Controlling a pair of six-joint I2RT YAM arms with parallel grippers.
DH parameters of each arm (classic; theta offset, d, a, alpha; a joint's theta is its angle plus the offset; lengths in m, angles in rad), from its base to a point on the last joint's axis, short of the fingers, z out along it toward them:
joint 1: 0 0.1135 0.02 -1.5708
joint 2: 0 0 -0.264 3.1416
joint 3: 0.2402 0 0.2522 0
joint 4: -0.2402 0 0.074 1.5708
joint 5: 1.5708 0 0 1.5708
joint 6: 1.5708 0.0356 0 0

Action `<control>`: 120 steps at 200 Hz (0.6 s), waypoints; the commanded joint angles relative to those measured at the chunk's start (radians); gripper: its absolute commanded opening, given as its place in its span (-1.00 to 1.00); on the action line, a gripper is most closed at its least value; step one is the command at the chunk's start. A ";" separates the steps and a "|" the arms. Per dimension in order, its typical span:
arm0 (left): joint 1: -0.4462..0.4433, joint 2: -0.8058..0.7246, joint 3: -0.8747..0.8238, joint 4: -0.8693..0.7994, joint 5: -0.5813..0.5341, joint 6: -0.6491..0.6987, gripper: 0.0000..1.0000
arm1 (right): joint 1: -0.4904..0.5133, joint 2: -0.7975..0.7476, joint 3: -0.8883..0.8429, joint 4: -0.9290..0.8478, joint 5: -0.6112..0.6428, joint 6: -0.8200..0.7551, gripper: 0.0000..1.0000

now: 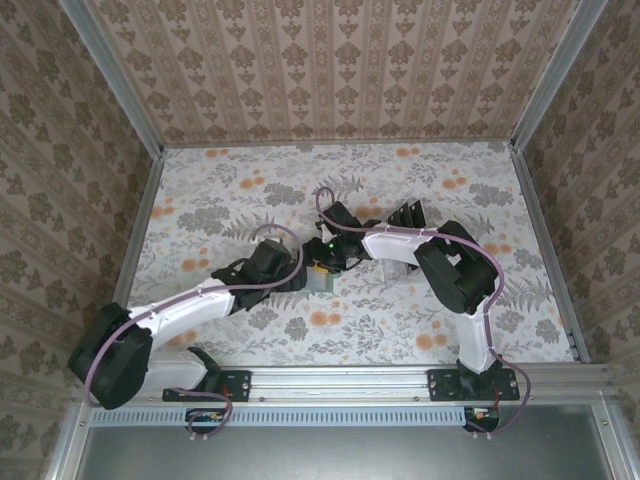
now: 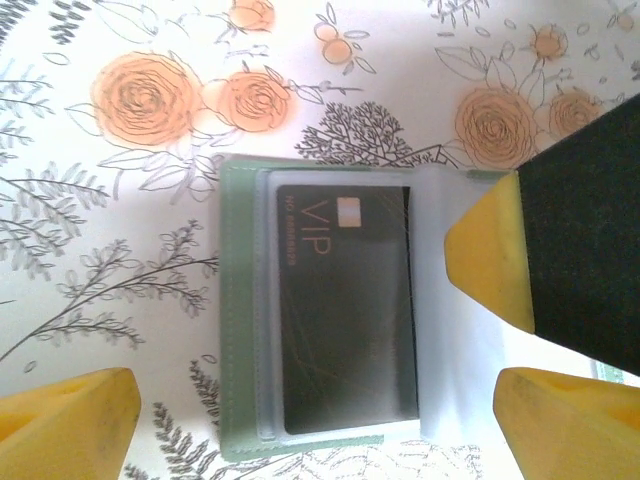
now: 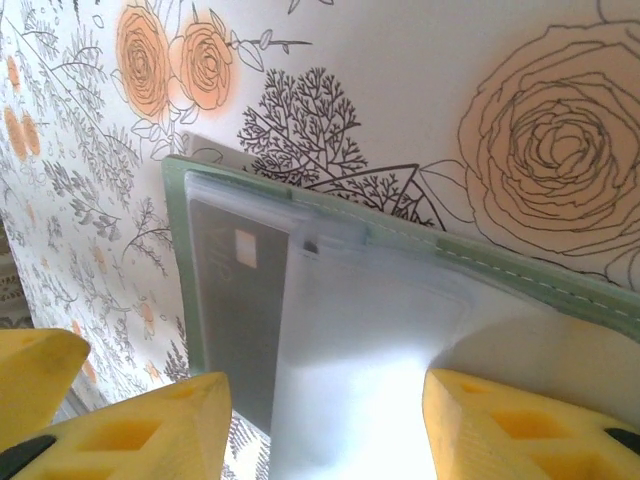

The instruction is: Put the credit cards into the card holder

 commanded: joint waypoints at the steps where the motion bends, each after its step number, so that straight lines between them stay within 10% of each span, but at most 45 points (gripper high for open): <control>1: 0.029 -0.046 -0.001 -0.019 -0.035 -0.022 1.00 | 0.007 0.024 0.027 -0.015 -0.032 0.006 0.10; 120: 0.027 -0.040 -0.097 0.121 0.042 0.043 1.00 | 0.020 0.076 0.071 -0.019 -0.037 0.020 0.10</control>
